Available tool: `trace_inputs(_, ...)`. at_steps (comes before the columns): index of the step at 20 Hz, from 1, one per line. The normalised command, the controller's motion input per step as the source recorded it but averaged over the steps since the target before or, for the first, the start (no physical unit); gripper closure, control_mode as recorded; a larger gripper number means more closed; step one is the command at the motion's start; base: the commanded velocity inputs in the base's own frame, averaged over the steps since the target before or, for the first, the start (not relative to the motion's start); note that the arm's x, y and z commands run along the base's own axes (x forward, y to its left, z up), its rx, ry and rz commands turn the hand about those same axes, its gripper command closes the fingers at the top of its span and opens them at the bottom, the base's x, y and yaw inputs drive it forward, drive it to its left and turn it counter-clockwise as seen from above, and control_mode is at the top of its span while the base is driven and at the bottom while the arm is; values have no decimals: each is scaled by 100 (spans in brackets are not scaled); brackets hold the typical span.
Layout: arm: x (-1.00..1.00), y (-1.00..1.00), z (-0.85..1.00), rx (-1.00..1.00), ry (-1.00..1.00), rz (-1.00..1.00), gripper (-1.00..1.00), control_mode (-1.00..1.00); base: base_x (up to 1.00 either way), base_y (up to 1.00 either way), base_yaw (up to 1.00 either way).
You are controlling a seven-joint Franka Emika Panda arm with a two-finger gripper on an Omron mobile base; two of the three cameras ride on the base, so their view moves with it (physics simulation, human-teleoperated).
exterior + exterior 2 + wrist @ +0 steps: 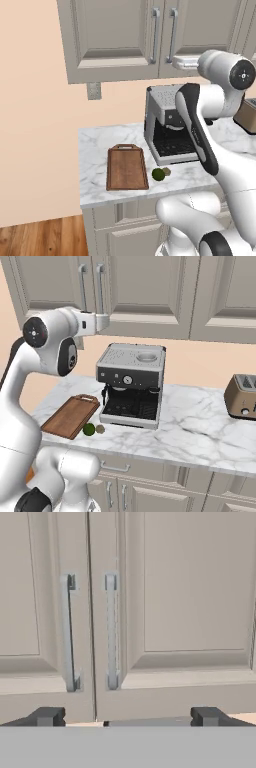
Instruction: Open the cabinet. Place the bowl and condiment on the counter. Then place the lime and garlic on the cutting board.
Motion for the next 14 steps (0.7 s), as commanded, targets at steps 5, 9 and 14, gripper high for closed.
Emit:
trace_inputs(5, 0, 0, 5, 0, -2, 0, -100, -100, 0, 0, 0)
trace_inputs(9, 0, 0, 0, 0, 0, 0, -100, -100, 0, 0, 0)
trace_inputs(14, 5, 0, 0, 0, 0, 0, -100, -100, 0, 0, 0)
